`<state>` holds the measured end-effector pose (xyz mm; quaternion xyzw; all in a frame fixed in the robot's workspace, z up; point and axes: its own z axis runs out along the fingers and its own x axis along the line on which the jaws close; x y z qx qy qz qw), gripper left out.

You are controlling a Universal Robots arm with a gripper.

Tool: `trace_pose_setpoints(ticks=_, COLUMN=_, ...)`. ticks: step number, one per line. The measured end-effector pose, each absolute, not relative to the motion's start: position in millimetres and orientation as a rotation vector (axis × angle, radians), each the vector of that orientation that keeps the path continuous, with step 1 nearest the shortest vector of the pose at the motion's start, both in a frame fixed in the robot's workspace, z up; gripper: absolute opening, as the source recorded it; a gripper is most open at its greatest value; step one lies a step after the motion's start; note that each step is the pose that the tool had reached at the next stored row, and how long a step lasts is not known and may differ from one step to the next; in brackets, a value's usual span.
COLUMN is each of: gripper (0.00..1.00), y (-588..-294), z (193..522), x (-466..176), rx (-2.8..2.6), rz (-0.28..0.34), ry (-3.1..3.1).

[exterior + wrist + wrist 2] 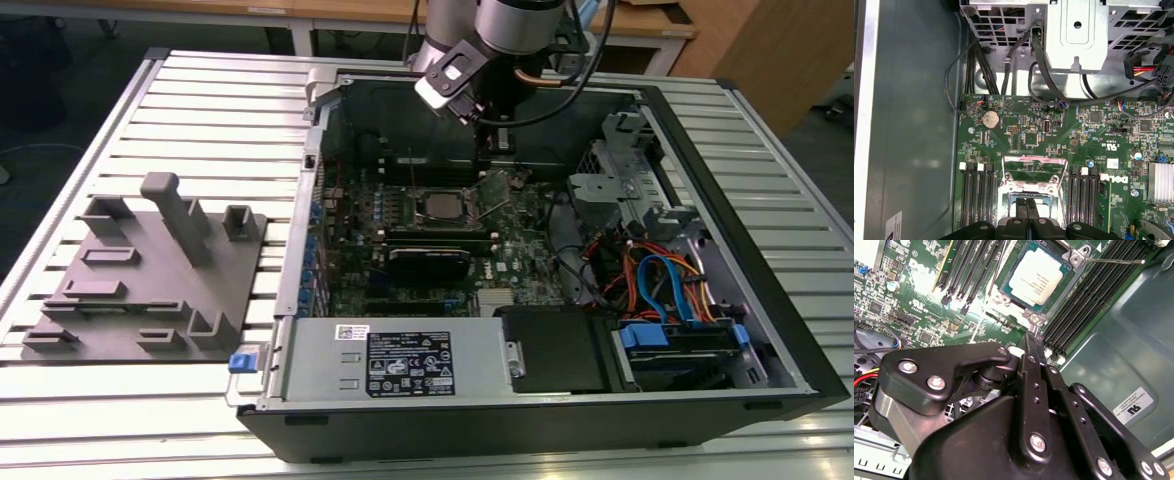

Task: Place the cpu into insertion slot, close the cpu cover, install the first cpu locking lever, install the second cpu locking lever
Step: 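Close the cpu cover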

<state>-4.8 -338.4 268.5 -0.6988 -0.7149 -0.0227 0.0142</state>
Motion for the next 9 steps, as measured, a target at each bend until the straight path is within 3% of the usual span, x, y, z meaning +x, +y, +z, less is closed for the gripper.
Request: trace_pose_setpoints(ticks=9, gripper=0.1, y=-338.2, z=268.5, x=-4.8, rx=-2.175, rz=-0.071, ry=-2.226)
